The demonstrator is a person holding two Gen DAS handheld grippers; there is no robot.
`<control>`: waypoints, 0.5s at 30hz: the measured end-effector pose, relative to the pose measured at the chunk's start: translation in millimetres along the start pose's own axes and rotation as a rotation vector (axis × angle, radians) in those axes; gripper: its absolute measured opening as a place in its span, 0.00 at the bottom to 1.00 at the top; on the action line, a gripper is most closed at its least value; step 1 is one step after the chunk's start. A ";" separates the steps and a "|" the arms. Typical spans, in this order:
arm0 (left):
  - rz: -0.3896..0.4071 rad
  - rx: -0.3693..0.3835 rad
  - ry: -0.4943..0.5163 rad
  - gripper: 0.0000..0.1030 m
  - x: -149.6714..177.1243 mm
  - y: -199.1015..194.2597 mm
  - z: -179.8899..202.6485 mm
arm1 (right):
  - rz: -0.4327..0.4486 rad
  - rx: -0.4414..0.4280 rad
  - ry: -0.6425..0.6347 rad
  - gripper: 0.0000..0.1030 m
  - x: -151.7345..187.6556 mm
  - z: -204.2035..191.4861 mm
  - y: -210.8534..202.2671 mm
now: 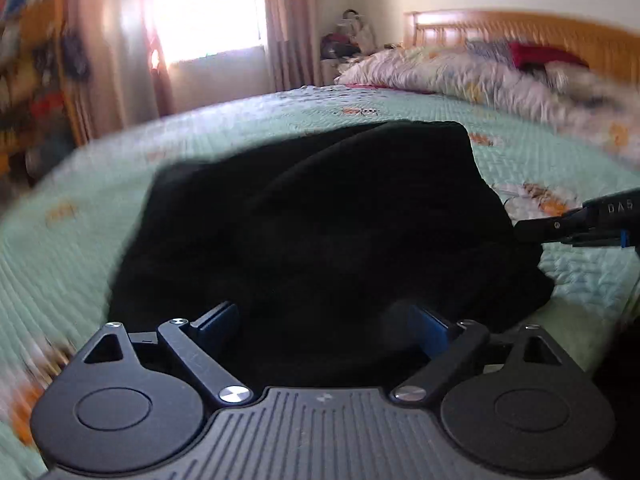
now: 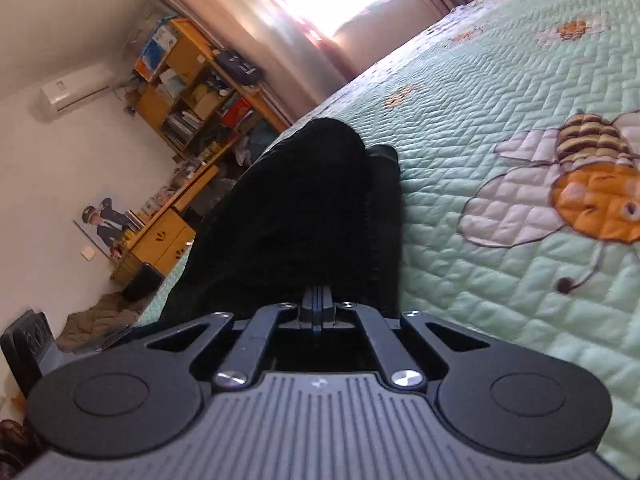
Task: Fold clothes
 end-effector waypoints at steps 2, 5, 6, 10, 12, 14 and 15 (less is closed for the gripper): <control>0.003 0.001 0.011 0.90 -3.8 2.5 0.9 | -0.008 0.039 -0.079 0.00 -1.6 -10.3 3.7; 0.010 0.001 0.027 0.90 -2.4 5.5 1.4 | -0.021 0.062 -0.110 0.00 -6.3 -14.3 4.3; 0.014 -0.001 0.033 0.90 -1.0 6.9 2.0 | -0.025 0.062 -0.108 0.00 -7.0 -11.8 -0.6; 0.020 0.003 0.048 0.90 5.9 5.0 9.7 | 0.033 0.057 -0.140 0.14 -24.4 -38.0 -10.4; 0.023 0.003 0.062 0.90 5.8 4.8 12.9 | 0.087 0.005 -0.203 0.23 -40.0 -65.5 -11.0; 0.026 0.003 0.072 0.90 6.1 4.8 15.1 | 0.114 -0.095 -0.257 0.30 -56.8 -95.2 0.6; 0.027 0.004 0.075 0.90 6.2 4.7 15.5 | 0.104 -0.143 -0.267 0.34 -61.7 -105.0 11.1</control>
Point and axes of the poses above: each gripper's, at about its wrist camera, not at the fingertips, and y roughly the way its jaws point, z to its right, x to its underside, the point moved 5 cm from there along y, roughly the way its jaws point, and after that the axes turned 5 degrees about y, right-handed, at the moved point
